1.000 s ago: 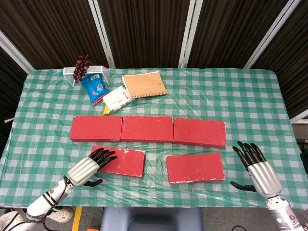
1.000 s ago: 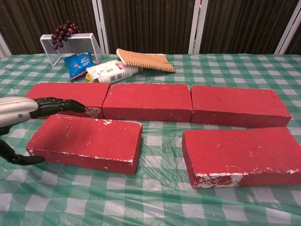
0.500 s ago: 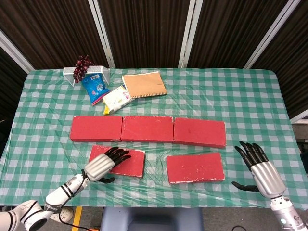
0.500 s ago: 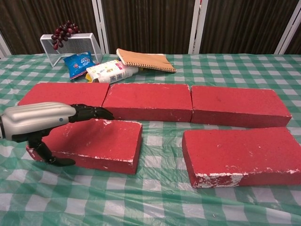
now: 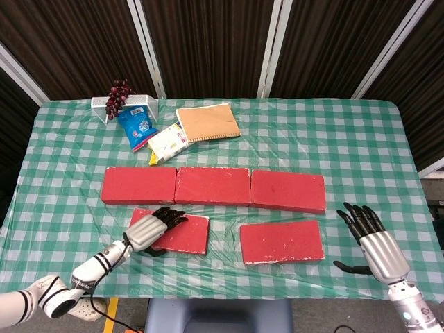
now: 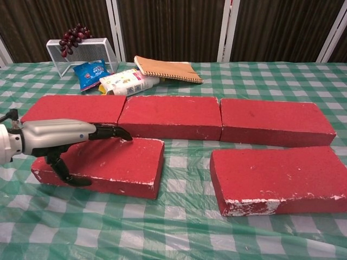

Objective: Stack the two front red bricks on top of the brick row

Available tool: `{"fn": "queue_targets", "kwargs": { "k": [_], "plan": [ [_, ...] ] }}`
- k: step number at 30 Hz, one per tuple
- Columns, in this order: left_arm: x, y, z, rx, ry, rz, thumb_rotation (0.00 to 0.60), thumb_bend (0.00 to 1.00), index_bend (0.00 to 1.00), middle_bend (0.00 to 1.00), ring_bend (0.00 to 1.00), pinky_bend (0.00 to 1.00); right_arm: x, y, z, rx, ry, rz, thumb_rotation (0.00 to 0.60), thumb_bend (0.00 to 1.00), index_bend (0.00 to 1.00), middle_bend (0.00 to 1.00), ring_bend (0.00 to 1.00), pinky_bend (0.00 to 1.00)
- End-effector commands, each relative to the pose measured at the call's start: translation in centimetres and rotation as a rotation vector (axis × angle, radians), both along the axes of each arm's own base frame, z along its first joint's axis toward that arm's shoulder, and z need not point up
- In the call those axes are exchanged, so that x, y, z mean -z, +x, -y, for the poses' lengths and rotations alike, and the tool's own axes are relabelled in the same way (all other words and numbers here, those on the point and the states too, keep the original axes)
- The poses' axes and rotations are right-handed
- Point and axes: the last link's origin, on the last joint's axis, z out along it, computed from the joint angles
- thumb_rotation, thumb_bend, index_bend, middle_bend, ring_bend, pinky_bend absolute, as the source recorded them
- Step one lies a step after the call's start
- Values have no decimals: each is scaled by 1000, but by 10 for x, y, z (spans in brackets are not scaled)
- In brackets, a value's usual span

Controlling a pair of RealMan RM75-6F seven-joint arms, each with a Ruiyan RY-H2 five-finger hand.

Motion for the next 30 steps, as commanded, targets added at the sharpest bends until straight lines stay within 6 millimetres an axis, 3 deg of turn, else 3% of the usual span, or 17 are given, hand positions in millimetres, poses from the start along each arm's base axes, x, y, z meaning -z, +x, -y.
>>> {"fn": "queue_targets", "kwargs": {
  "k": [1,6,9,11,14,17,25,30],
  "plan": [
    [0,-1,-3,-8,-1,-5,600,280,0,0,0,37,0,0,0,2,0,-3,533,189,0,0,0,0],
    [0,-3,-6,-18,0,-13,600,283,0,0,0,88,1,0,1,6,-1,-7,533,189,0,0,0,0],
    [0,-4,-8,-26,-1,-13,600,278,0,7,32,189,2,0,2,7,0,-8,533,189,0,0,0,0],
    [0,-4,-8,-21,4,-8,600,274,0,90,142,323,2,0,1,7,-1,-10,533,189,0,0,0,0],
    [-2,-4,-7,-11,5,-1,600,274,0,313,331,543,2,0,1,7,-1,-10,532,189,0,0,0,0],
    [-5,-3,-4,9,16,8,600,275,0,438,426,655,2,0,1,7,-1,-11,532,189,0,0,0,0],
    [-21,11,-1,29,75,55,600,277,0,517,491,750,2,0,1,8,0,-9,532,189,0,0,0,0],
    [-35,24,-9,31,166,64,600,287,0,527,500,760,-2,0,1,4,0,1,533,189,0,0,0,0]
  ]
}}
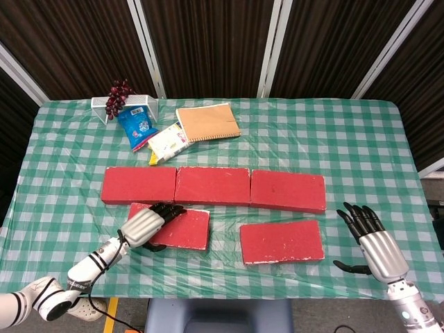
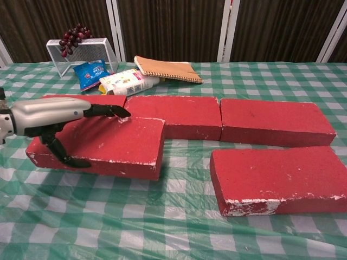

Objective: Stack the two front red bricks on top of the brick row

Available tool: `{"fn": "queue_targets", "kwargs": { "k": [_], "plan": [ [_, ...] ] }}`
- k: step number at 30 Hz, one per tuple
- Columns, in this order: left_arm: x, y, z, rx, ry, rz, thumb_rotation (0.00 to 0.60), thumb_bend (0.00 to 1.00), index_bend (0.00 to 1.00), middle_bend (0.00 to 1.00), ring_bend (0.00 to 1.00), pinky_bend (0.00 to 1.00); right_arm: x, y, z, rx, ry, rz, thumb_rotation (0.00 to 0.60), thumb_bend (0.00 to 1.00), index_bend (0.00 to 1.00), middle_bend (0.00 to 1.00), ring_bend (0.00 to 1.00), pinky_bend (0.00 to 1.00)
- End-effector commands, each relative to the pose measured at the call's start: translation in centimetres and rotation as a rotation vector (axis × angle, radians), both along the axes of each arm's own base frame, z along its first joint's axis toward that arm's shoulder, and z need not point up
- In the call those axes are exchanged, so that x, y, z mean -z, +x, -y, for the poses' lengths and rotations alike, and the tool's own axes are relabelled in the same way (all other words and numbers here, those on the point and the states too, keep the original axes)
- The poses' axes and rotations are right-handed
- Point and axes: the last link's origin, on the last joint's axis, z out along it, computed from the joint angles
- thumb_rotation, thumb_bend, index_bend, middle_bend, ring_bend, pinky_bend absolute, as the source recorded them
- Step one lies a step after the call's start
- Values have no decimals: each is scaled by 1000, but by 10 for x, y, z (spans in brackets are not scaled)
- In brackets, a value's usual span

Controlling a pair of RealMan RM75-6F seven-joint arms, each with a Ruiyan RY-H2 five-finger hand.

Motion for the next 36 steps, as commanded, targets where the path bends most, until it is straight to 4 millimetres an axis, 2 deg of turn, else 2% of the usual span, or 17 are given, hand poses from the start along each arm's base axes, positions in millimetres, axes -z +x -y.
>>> {"fn": "queue_targets", "kwargs": {
  "k": [1,4,10,14,19,25,30,36],
  "plan": [
    [-14,13,-8,-2,80,9,600,289,0,532,503,763,-3,0,-1,-5,-2,6,532,189,0,0,0,0],
    [-21,25,-17,-14,100,14,600,289,0,536,506,766,-5,0,-2,-8,-6,16,533,189,0,0,0,0],
    [-30,46,-50,-39,124,-15,600,286,0,535,507,767,-9,-2,-2,-2,-17,26,533,189,0,0,0,0],
    [-28,55,-77,-69,136,-37,600,287,0,537,510,770,-9,-3,1,10,-24,23,533,189,0,0,0,0],
    [-21,64,-100,-114,124,-34,600,287,0,537,510,770,-7,-4,5,22,-21,18,533,189,0,0,0,0],
    [-8,71,-114,-134,107,-35,600,288,0,537,509,770,-8,-5,9,35,-25,20,532,189,0,0,0,0],
    [-2,77,-115,-113,104,-36,600,290,0,535,509,767,-10,-6,9,42,-32,23,533,189,0,0,0,0],
    [2,75,-115,-105,99,-44,600,287,0,530,505,762,-10,-7,10,47,-34,20,532,189,0,0,0,0]
  ]
}}
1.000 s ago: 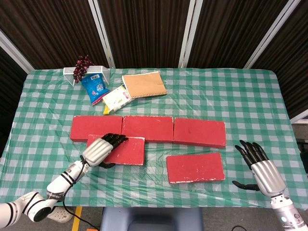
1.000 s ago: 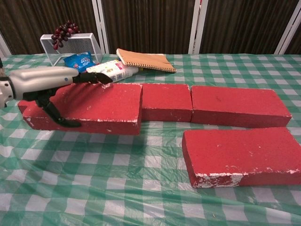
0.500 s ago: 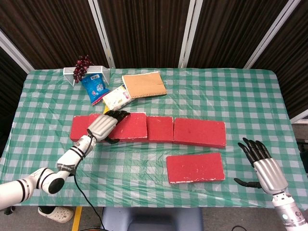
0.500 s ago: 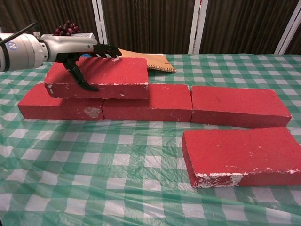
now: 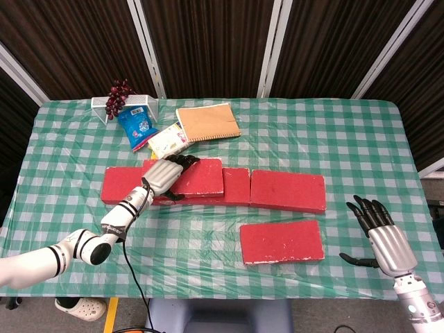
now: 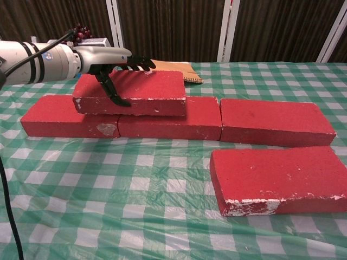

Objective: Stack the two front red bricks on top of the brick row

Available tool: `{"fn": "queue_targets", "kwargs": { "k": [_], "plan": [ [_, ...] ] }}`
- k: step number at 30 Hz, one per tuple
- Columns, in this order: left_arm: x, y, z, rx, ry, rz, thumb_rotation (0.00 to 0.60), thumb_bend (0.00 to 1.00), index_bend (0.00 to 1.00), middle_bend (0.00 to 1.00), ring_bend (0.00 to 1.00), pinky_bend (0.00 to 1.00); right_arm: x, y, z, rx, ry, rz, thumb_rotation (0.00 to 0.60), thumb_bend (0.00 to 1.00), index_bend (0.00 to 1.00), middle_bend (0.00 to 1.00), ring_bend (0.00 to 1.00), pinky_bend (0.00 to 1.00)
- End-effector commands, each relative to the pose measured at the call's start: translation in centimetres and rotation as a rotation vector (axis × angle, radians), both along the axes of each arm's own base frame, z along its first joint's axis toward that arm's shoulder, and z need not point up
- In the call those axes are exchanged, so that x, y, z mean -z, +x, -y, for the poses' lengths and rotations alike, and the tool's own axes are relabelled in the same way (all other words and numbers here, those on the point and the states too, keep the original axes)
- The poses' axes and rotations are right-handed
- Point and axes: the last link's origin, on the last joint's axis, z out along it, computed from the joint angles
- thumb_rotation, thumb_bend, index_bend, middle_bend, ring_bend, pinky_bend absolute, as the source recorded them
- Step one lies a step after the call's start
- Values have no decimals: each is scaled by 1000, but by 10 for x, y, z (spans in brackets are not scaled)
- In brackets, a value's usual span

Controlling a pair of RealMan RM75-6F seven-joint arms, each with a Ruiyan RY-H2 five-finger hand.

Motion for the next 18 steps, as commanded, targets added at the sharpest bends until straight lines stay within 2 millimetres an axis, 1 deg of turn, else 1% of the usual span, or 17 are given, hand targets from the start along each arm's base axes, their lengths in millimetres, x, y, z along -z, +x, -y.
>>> {"fn": "queue_targets", "kwargs": {
  "k": [1,6,9,13,16,18],
  "plan": [
    [1,-2,1,-2,-2,2,600,286,0,529,504,762,0,0,0,1,0,-2,532,189,0,0,0,0],
    [2,-6,0,-7,-6,-1,600,289,0,519,499,748,1,1,0,0,2,-6,532,189,0,0,0,0],
    [2,-8,-1,-12,-10,1,600,289,0,500,484,665,2,0,0,1,3,-8,533,189,0,0,0,0],
    [3,-10,-1,-17,-15,0,600,289,0,457,432,551,2,0,1,3,2,-9,533,189,0,0,0,0],
    [4,-11,-1,-16,-20,0,600,290,0,451,419,488,2,0,1,5,0,-10,533,189,0,0,0,0],
    [5,-13,0,-17,-23,-1,600,290,0,450,407,424,3,0,1,4,0,-11,533,189,0,0,0,0]
  ]
}}
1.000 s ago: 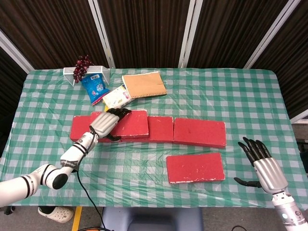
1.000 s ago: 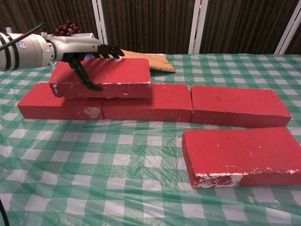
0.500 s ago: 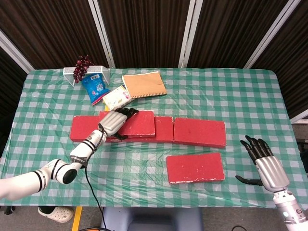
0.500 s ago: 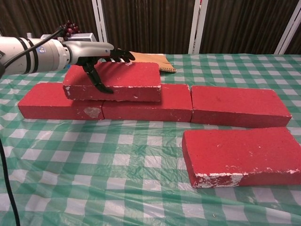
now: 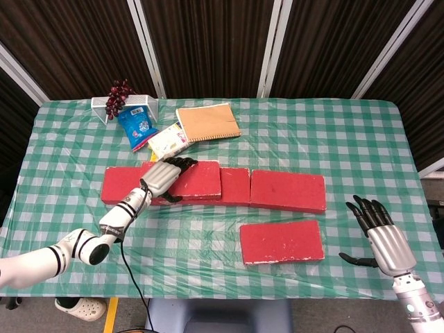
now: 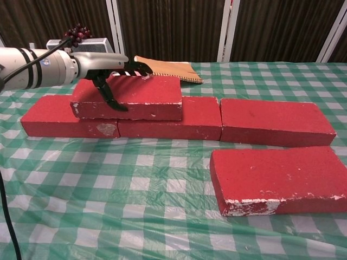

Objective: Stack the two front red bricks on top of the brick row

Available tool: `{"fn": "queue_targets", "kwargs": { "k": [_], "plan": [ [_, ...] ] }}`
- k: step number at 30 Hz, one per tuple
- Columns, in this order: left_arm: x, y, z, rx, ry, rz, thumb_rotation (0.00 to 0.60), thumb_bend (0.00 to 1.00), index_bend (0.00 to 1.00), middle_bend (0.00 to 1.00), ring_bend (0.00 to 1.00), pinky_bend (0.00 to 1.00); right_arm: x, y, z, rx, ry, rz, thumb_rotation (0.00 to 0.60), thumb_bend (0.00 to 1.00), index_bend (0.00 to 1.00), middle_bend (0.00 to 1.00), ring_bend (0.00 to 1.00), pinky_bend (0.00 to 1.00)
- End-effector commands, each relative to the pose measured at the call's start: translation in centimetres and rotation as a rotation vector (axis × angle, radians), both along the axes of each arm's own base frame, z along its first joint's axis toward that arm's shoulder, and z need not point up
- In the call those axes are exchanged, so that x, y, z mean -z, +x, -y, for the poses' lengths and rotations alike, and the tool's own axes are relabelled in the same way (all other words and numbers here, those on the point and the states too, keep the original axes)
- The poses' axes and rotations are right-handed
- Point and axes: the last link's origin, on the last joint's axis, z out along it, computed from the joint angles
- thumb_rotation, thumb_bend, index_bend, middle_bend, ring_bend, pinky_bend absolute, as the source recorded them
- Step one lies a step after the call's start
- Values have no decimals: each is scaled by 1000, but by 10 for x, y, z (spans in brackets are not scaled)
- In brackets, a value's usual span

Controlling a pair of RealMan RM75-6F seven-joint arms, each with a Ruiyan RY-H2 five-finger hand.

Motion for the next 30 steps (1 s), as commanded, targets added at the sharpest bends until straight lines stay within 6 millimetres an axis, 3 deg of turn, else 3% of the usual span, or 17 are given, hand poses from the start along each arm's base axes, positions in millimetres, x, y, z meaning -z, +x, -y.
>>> {"fn": "queue_targets", "kwargs": {
  "k": [1,7,14,23,30],
  "plan": [
    [1,-2,0,-1,-5,-4,600,289,0,449,397,387,0,0,0,-1,2,-2,533,189,0,0,0,0],
    [3,-5,-2,-8,-10,-3,600,289,0,418,332,267,1,0,0,3,1,-5,533,189,0,0,0,0],
    [3,-7,-3,-13,-16,6,600,288,0,267,164,158,2,0,1,7,3,-10,532,189,0,0,0,0],
    [2,-11,-4,-14,-18,10,600,283,0,71,7,121,3,0,0,10,7,-17,533,190,0,0,0,0],
    [0,-12,-4,-9,-23,17,600,282,0,38,0,108,4,0,1,16,8,-21,533,189,0,0,0,0]
  ]
}}
